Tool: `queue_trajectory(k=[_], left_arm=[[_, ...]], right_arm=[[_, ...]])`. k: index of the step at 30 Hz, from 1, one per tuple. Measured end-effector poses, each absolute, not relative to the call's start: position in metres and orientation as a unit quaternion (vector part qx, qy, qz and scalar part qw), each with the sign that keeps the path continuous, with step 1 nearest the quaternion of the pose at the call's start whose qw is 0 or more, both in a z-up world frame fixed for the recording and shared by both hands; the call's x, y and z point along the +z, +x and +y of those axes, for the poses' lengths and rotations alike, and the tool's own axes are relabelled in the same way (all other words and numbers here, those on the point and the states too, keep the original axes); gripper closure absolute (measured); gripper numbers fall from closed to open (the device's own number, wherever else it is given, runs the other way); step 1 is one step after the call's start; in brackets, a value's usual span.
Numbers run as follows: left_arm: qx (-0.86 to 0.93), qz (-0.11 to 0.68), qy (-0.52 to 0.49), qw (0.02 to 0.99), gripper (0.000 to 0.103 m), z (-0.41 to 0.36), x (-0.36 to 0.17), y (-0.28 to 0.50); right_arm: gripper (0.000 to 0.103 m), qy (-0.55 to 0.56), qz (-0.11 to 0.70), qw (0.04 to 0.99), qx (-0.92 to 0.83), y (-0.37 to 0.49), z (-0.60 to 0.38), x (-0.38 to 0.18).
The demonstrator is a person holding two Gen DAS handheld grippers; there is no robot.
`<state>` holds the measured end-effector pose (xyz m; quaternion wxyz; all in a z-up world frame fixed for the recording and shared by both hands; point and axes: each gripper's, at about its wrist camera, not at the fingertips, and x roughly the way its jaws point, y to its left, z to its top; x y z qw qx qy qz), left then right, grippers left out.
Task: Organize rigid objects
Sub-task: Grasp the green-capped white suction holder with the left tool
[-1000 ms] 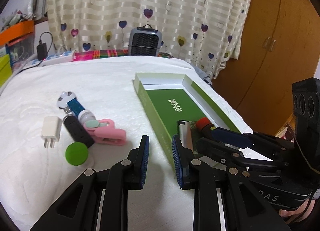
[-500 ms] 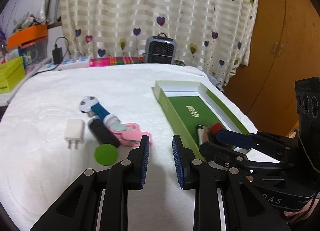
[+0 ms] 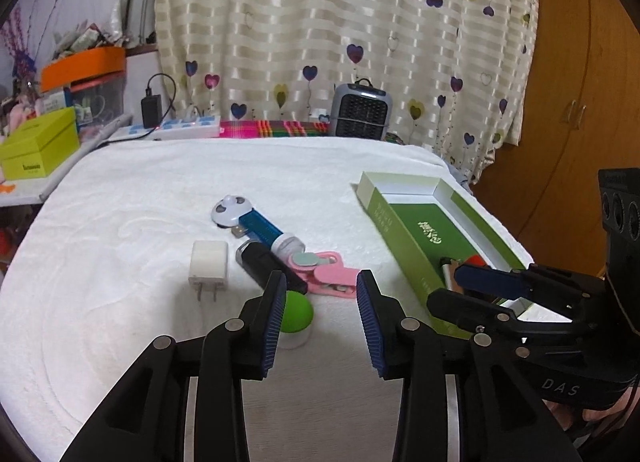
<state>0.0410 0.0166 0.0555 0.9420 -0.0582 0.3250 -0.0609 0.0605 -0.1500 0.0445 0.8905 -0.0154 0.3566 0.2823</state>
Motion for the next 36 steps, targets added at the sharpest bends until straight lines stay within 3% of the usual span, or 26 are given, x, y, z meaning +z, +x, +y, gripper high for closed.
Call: queue_trajectory(k=[5, 22, 26, 36], left_arm=[[-0.058, 0.332, -0.060, 0.940, 0.063, 0.022, 0.049, 0.045], [-0.055, 0.375, -0.043, 0.924, 0.062, 0.026, 0.020, 0.065], [-0.061, 0.376, -0.051, 0.923, 0.071, 0.028, 0.019, 0.067], [-0.074, 0.363, -0.091, 0.924, 0.071, 0.043, 0.020, 0.066]], right_arm=[[0.060, -0.021, 0.359, 0.889, 0.284, 0.062, -0.146, 0.043], [0.060, -0.040, 0.370, 0.881, 0.292, 0.074, -0.130, 0.038], [0.060, -0.050, 0.374, 0.878, 0.293, 0.081, -0.123, 0.036], [0.060, -0.098, 0.398, 0.862, 0.297, 0.103, -0.095, 0.023]])
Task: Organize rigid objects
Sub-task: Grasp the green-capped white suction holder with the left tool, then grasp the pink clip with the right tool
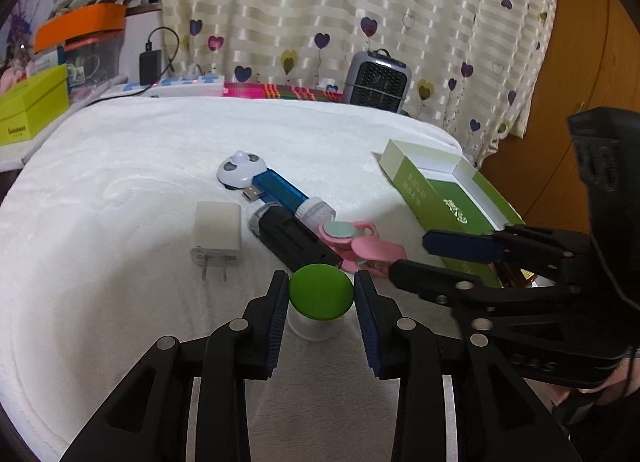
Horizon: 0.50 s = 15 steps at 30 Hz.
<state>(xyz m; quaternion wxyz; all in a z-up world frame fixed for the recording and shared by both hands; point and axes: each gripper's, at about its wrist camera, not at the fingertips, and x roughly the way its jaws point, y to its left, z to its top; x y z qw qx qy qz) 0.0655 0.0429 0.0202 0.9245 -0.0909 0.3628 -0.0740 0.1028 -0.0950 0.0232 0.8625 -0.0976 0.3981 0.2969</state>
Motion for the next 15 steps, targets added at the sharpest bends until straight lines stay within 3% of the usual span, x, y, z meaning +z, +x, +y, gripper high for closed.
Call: queue_trajectory(k=[15], left_arm=[[-0.067, 0.348, -0.117, 0.928, 0.071, 0.059, 0.023, 0.060]], right_arm=[[0.060, -0.136, 0.443, 0.822, 0.330, 0.111, -0.070, 0.007]])
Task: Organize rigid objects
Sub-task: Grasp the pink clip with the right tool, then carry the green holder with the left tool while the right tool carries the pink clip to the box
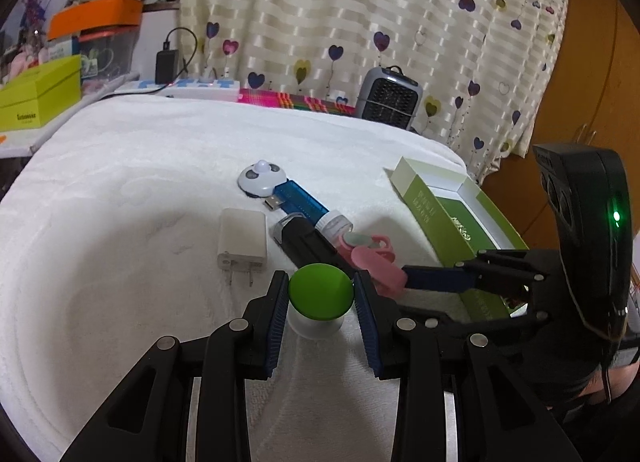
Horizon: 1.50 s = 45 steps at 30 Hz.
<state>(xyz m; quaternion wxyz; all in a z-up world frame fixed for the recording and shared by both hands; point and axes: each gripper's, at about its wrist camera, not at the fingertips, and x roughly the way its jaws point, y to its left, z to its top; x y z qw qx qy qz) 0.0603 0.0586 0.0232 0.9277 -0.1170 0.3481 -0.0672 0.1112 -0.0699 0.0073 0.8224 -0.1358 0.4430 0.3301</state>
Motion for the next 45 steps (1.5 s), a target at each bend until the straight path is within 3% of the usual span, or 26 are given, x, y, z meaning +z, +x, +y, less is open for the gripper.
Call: queue_trajectory(k=[9, 11, 14, 45], left_arm=[[-0.063, 0.356, -0.123, 0.924, 0.071, 0.063, 0.019, 0.062], [-0.064, 0.357, -0.123, 0.924, 0.071, 0.063, 0.019, 0.063], [-0.065, 0.360, -0.121, 0.923, 0.071, 0.062, 0.018, 0.063], [-0.056, 0.360, -0.091, 0.927, 0.071, 0.045, 0.022, 0.058]], right_arm=[[0.061, -0.141, 0.436, 0.830, 0.317, 0.113, -0.064, 0.005], [0.076, -0.149, 0.436, 0.829, 0.318, 0.113, -0.060, 0.003], [0.084, -0.154, 0.433, 0.828, 0.320, 0.114, -0.056, 0.002], [0.084, -0.069, 0.403, 0.856, 0.316, 0.088, -0.096, 0.018]])
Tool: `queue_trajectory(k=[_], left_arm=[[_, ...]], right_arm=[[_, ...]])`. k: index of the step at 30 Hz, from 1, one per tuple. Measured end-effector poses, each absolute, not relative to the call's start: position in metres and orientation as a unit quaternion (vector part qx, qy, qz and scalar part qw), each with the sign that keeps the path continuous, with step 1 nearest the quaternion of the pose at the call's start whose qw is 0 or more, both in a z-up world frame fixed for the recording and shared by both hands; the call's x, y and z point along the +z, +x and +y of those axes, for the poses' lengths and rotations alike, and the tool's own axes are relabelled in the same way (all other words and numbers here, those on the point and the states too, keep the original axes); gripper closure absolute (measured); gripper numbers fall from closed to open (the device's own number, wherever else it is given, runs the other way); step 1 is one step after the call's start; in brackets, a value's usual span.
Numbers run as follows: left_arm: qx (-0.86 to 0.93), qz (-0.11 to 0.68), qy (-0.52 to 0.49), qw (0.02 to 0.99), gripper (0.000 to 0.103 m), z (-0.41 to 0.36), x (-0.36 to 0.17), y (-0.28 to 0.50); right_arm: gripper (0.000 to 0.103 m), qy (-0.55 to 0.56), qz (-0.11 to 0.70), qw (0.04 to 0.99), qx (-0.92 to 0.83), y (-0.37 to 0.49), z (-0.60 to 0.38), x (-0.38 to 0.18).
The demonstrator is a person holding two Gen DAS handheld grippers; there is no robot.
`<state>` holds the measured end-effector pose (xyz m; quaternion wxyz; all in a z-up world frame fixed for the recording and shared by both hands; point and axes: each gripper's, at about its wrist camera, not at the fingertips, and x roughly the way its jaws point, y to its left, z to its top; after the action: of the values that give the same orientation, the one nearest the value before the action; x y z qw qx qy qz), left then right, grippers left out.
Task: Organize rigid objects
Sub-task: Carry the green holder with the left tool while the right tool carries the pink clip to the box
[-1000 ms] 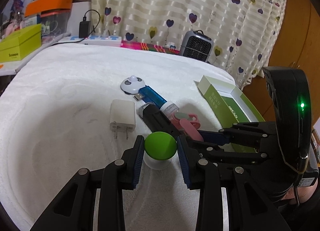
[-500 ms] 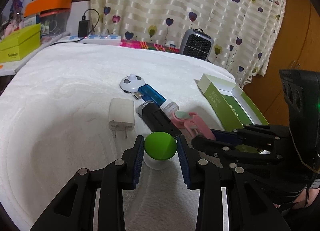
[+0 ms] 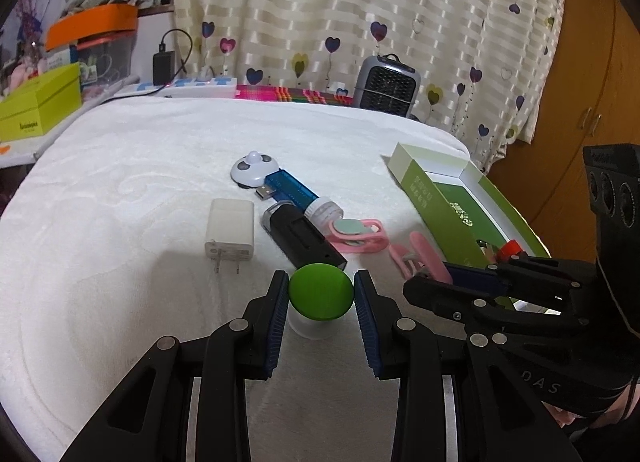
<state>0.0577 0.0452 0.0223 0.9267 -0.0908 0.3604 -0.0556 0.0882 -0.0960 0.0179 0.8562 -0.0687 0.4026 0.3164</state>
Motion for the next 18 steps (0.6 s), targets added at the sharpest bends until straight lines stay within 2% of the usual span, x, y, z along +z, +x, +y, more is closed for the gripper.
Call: queue_trajectory(k=[18], left_arm=[[-0.055, 0.346, -0.073, 0.934, 0.071, 0.021, 0.041, 0.045]], right_arm=[[0.084, -0.043, 0.370, 0.871, 0.320, 0.072, -0.124, 0.034]])
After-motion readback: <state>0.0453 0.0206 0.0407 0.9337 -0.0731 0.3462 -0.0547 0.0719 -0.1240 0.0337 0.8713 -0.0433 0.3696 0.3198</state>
